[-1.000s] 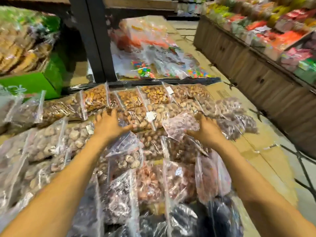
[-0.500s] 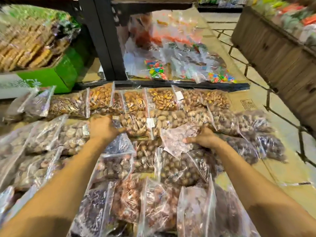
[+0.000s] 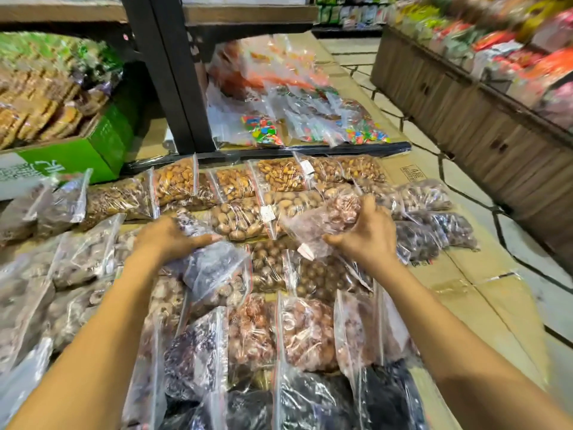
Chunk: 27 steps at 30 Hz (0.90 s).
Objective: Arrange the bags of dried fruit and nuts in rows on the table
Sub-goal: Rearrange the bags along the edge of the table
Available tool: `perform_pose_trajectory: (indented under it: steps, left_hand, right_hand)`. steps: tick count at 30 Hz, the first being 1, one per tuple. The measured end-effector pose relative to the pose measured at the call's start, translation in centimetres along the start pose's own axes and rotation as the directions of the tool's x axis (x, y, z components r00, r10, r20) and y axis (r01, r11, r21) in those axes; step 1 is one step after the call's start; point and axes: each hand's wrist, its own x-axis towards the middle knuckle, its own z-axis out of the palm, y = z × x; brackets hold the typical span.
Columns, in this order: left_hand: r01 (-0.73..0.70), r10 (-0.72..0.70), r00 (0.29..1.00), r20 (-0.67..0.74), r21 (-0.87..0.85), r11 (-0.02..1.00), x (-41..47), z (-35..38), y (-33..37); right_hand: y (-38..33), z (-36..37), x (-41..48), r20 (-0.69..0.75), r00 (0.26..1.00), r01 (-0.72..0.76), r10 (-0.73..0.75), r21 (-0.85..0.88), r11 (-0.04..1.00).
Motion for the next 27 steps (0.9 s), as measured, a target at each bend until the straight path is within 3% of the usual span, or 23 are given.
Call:
perform_pose_trajectory:
  steps: [2,4,7,9,12,18,21,27]
  left_hand:
    - [0.024,-0.036,0.998,-0.052,-0.205,0.978,-1.8,-0.2,-0.9]
    - [0.001,-0.052,0.988,-0.147,-0.330,0.944,-3.6,0.2,-1.6]
    - [-0.097,-0.058,0.956,-0.289,-0.493,0.865,-6.0,0.7,-1.2]
    - [-0.126,-0.068,0.950,-0.305,-0.573,0.810,-7.2,0.7,-0.1]
    - [-0.114,-0.082,0.973,-0.214,-0.764,0.635,-9.3,1.1,2.7]
    - [-0.048,-0.015,0.998,-0.063,-0.872,0.486,-13.6,4.4,7.6]
    - [-0.016,-0.009,1.000,-0.022,-0.886,0.464,-15.8,6.4,10.2]
    - [0.025,-0.020,1.000,0.018,-0.912,0.409,-21.6,11.4,15.7]
  right_hand:
    - [0.6,-1.4,-1.2,0.023,0.992,-0.125,0.126,0.377,0.918]
    - [1.7,-3.1,-2.4,0.017,0.982,-0.164,0.190,0.586,0.793]
    - [3.9,-6.3,-4.6,-0.041,0.960,-0.173,0.278,0.694,0.699]
    - [6.2,-8.0,-6.3,-0.002,0.929,-0.223,0.370,0.796,0.563]
    - [10.3,-8.9,-9.0,0.143,0.883,-0.315,0.447,0.886,0.340]
    - [17.2,-9.4,-13.6,0.359,0.825,-0.386,0.438,0.922,-0.027]
    - [20.9,-10.6,-14.0,0.385,0.832,-0.407,0.399,0.913,-0.032]
    - [28.1,-10.5,-11.5,0.412,0.795,-0.568,0.445,0.763,0.308]
